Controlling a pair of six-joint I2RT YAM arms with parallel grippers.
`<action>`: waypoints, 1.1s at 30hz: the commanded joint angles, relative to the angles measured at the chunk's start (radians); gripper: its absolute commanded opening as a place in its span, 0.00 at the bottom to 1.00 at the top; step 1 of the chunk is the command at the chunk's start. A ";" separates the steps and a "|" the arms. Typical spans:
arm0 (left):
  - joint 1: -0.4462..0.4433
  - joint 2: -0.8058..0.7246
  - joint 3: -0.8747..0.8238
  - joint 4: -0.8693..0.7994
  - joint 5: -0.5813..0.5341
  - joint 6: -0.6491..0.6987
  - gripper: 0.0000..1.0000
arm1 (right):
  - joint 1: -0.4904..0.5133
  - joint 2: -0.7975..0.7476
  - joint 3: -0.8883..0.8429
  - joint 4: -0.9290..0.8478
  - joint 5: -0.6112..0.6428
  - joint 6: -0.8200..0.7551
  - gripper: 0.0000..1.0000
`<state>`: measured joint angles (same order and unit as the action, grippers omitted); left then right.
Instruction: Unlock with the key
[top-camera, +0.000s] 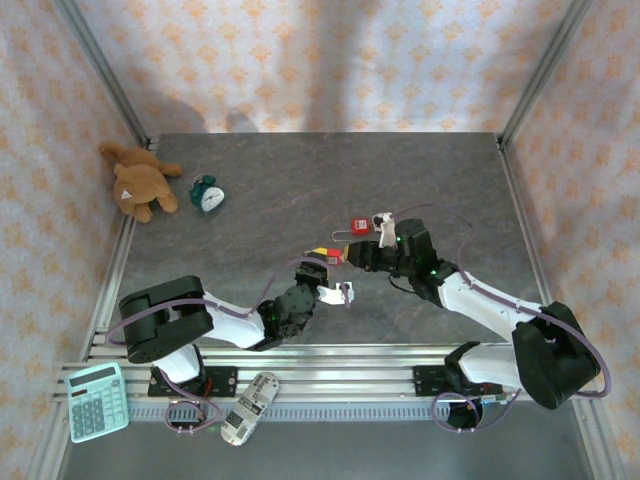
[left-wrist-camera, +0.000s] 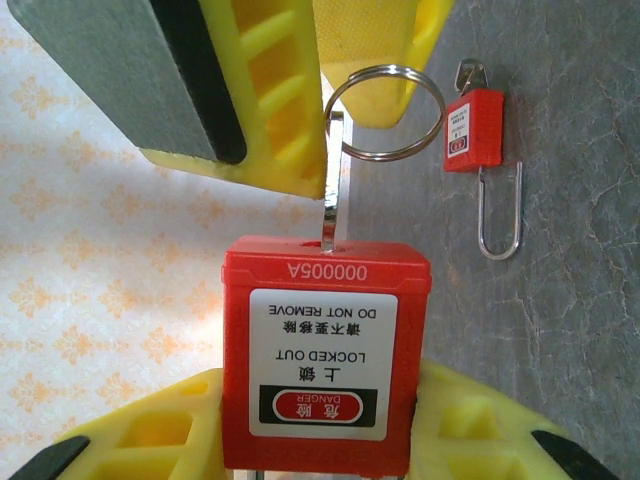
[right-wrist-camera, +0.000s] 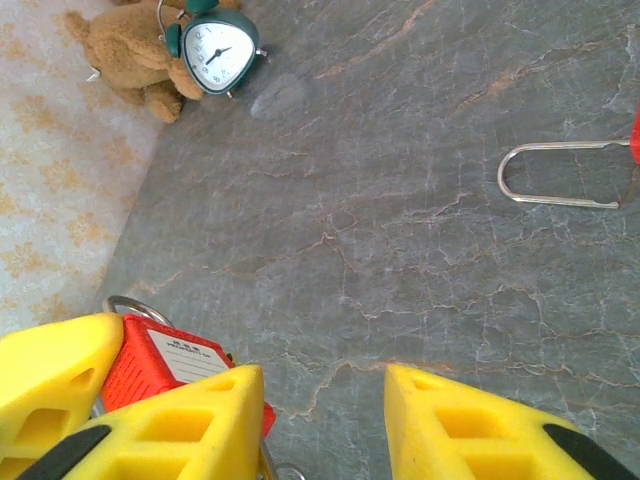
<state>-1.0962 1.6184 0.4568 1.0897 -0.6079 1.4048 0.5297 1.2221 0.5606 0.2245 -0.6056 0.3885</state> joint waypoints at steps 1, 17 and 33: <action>-0.005 -0.004 0.005 0.099 -0.019 0.007 0.25 | 0.006 -0.020 0.025 -0.019 0.037 -0.005 0.37; 0.005 0.234 0.100 0.322 -0.043 0.093 0.23 | -0.244 0.114 0.022 0.237 -0.414 0.444 0.79; 0.034 0.232 0.135 0.322 -0.034 0.088 0.22 | -0.185 0.221 -0.018 0.376 -0.495 0.525 0.75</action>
<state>-1.0733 1.8557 0.5541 1.3445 -0.6304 1.4944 0.3199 1.4452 0.5404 0.5591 -1.0718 0.9058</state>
